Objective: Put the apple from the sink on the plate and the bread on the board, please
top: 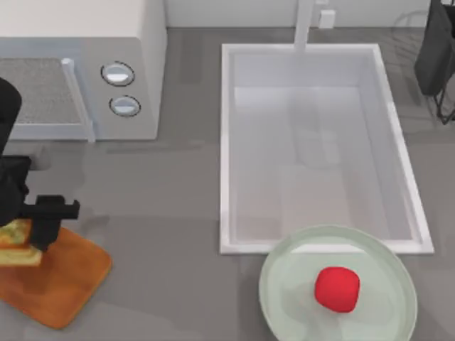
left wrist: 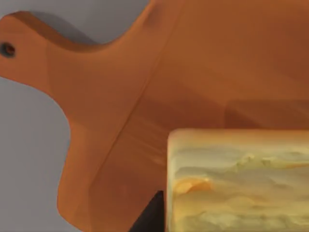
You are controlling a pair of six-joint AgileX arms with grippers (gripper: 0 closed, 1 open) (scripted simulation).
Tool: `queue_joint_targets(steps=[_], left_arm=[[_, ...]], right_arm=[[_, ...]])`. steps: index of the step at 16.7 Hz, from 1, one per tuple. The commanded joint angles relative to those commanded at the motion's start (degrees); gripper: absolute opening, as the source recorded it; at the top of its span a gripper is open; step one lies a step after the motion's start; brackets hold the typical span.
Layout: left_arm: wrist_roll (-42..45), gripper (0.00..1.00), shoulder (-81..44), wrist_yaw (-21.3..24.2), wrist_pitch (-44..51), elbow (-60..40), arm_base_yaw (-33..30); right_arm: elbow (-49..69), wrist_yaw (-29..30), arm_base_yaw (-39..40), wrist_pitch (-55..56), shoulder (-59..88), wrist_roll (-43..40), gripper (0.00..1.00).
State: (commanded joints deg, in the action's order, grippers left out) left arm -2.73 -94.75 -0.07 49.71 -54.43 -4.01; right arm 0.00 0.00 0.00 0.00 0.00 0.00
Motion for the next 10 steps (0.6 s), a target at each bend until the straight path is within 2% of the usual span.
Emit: queue_joint_targets(steps=[9,10], left_arm=[[0.0,0.00,-1.6,-0.1,-3.9,2.3,0.0],[0.0,0.08,-1.6,-0.1,-3.9,2.3,0.0]], right_arm=[[0.0,0.0,0.0,0.0,0.0,0.0,1.00],[0.0,0.0,0.0,0.0,0.0,0.0,1.00]])
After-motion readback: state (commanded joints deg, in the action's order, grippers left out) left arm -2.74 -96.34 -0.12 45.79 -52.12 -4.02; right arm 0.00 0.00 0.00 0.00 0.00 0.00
